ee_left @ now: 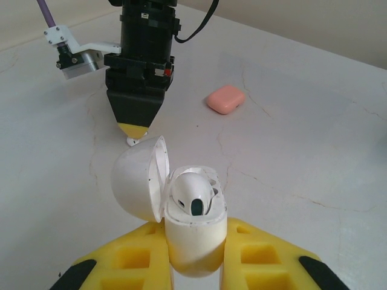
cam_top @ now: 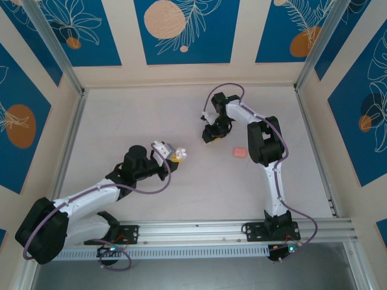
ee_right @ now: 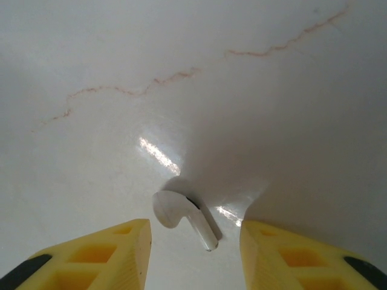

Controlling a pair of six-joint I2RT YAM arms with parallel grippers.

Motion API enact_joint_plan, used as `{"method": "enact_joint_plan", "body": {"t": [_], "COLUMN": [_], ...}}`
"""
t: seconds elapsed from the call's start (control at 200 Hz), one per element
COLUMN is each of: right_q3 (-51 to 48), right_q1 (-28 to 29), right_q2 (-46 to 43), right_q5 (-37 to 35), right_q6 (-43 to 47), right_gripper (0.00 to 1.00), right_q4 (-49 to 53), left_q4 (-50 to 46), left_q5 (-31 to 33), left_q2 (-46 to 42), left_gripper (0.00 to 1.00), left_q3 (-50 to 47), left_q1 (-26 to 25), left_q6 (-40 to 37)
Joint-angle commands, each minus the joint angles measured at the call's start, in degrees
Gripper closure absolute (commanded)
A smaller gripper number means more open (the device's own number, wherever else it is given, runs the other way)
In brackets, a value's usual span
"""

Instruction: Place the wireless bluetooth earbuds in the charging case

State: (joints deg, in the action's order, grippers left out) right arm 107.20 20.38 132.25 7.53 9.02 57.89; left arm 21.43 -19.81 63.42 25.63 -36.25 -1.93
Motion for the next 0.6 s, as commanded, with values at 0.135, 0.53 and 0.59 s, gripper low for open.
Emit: {"method": "enact_joint_plan", "body": {"t": [0.135,0.53,0.59], "right_q3": [1.28,1.08,1.08], "right_q1": [0.21,2.12,2.29], "right_q2": [0.73,-0.03,-0.38], "right_q5": [3.64,6.95,7.42], "right_q6": [-0.58,-2.29,-2.91], "right_gripper": [0.60,0.60,0.60], "right_q4": [3.59,3.73,3.72], "left_q4": [-0.42,1.16,1.07], "left_q5": [0.12,0.34,0.30], "left_q2": [-1.34,-1.94,-1.98], "left_gripper": [0.82,0.82,0.82], "left_q3": [0.14,-1.37,-1.28], "left_q1": [-0.56,-0.54,-0.48], "left_q6": [-0.50,0.18,0.16]}}
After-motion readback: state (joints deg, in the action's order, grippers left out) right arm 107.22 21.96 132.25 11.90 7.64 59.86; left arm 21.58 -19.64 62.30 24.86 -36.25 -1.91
